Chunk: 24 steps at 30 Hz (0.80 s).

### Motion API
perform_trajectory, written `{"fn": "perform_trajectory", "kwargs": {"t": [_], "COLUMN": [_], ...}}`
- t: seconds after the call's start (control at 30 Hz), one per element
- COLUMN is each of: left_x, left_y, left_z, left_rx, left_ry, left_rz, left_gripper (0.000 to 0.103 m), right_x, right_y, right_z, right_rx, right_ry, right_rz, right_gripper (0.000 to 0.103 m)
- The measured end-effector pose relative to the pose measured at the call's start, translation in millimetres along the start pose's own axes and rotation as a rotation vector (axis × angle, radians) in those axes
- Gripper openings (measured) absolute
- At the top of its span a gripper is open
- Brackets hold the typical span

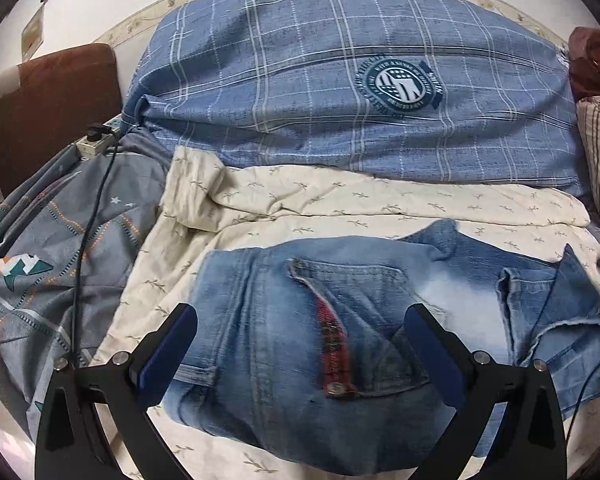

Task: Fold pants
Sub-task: 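Lift the hems and fold the legs over toward the waistband with the right gripper, then open the right gripper and release the folded hems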

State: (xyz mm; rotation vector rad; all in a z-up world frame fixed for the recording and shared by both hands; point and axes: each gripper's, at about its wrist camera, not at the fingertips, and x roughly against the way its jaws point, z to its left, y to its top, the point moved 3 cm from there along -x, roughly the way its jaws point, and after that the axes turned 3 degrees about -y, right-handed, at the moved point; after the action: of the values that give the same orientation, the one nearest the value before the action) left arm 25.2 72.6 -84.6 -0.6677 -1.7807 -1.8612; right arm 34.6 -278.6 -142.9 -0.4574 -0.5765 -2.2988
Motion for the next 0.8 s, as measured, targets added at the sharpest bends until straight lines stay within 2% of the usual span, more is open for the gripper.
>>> {"fn": "perform_trajectory", "kwargs": {"t": [0.07,0.1,0.13,0.17,0.2,0.3,0.43,0.53,0.6,0.63,0.67,0.7,0.73,0.77,0.8], "left_x": [-1,-1,-2,-1,-1,0,1,1,-1,-3,-5,-7,-8,-9,-9], "left_y": [1,2,2,3,4,4,3,-2,-6,-9,-11,-14,-16,-18,-20], "left_z": [7,13,19,26,31,48,68,89,103,110,115,119,122,125,129], "left_rx": [0.006,0.015,0.03,0.049,0.065,0.108,0.134,0.171,0.199,0.215,0.226,0.232,0.236,0.237,0.237], "left_ry": [0.01,0.019,0.028,0.033,0.036,0.05,0.095,0.141,0.157,0.163,0.169,0.175,0.181,0.188,0.198], "left_rz": [0.001,0.002,0.003,0.005,0.006,0.007,0.011,0.022,0.04,0.053,0.065,0.077,0.088,0.096,0.101], "left_gripper": [0.103,0.103,0.103,0.103,0.103,0.103,0.103,0.103,0.103,0.103,0.103,0.103,0.103,0.103,0.103], "right_x": [-14,-19,-22,-25,-27,-30,-18,-18,-25,-41,-53,-61,-63,-62,-55], "right_y": [13,18,20,22,21,7,-17,-41,-51,-59,-61,-68,-70,-72,-72], "right_z": [29,46,55,70,82,93,74,64,58,50,40,38,44,48,51], "right_rx": [0.016,0.024,0.029,0.049,0.089,0.206,0.299,0.455,0.547,0.594,0.62,0.697,0.761,0.771,0.736], "right_ry": [0.096,0.179,0.22,0.25,0.237,0.129,-0.03,-0.259,-0.393,-0.495,-0.558,-0.613,-0.638,-0.633,-0.559], "right_rz": [0.022,0.01,0.0,-0.024,-0.041,-0.031,-0.028,-0.074,-0.09,-0.06,-0.01,-0.004,-0.024,-0.015,-0.019], "right_gripper": [0.066,0.066,0.067,0.071,0.073,0.074,0.074,0.072,0.058,0.057,0.058,0.058,0.057,0.057,0.058]}}
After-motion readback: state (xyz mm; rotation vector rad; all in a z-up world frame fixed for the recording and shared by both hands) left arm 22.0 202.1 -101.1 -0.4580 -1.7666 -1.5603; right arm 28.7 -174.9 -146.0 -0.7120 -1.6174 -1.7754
